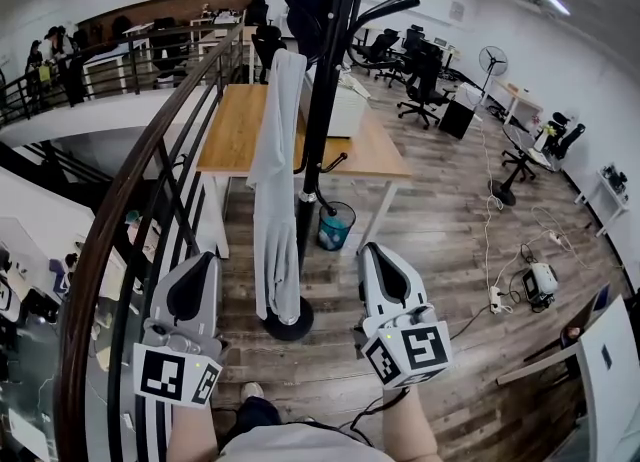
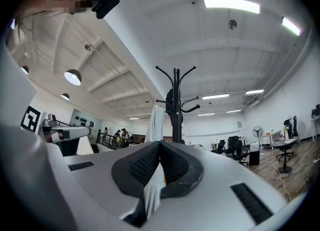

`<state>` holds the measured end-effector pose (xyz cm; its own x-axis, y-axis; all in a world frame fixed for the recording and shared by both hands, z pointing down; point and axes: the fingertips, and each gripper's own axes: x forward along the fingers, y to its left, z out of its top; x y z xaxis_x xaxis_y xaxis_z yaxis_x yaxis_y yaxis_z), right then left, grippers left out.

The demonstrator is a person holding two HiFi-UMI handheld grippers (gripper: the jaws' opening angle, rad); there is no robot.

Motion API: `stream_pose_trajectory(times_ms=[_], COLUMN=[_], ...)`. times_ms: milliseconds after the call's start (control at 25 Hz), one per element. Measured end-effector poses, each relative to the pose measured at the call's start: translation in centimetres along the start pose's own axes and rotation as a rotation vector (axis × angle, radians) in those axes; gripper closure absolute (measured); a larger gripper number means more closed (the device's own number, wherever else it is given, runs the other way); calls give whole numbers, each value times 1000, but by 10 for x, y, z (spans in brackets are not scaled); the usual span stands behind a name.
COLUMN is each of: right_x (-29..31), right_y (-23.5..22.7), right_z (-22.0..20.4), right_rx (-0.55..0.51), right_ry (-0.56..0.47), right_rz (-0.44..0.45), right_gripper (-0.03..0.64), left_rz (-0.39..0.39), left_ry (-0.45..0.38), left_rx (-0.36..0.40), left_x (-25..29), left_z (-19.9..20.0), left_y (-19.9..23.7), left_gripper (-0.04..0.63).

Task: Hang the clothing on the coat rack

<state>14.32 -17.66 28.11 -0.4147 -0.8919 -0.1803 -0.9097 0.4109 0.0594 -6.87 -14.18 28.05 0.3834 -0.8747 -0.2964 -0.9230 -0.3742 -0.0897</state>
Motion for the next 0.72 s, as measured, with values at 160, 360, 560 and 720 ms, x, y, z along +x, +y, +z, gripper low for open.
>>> stream_pose_trajectory(times_ms=[160, 360, 560, 720], right_x=[-8, -18, -27, -33], right_y=[-3, -4, -6, -7], right_z=[0, -3, -3, -5], right_rx=[-3, -3, 2, 1], right_ry=[10, 14, 17, 18], right_rz=[-12, -20, -25, -27], right_gripper=[615, 615, 615, 615], left_rz=[-9, -21, -30, -32], left_ry=[2, 0, 4, 4], left_rx=[2, 11, 16, 14], left_x=[-2, -5, -7, -9], left_z=[3, 3, 6, 6], left_y=[-7, -14, -23, -29], left_gripper=[588, 588, 588, 589])
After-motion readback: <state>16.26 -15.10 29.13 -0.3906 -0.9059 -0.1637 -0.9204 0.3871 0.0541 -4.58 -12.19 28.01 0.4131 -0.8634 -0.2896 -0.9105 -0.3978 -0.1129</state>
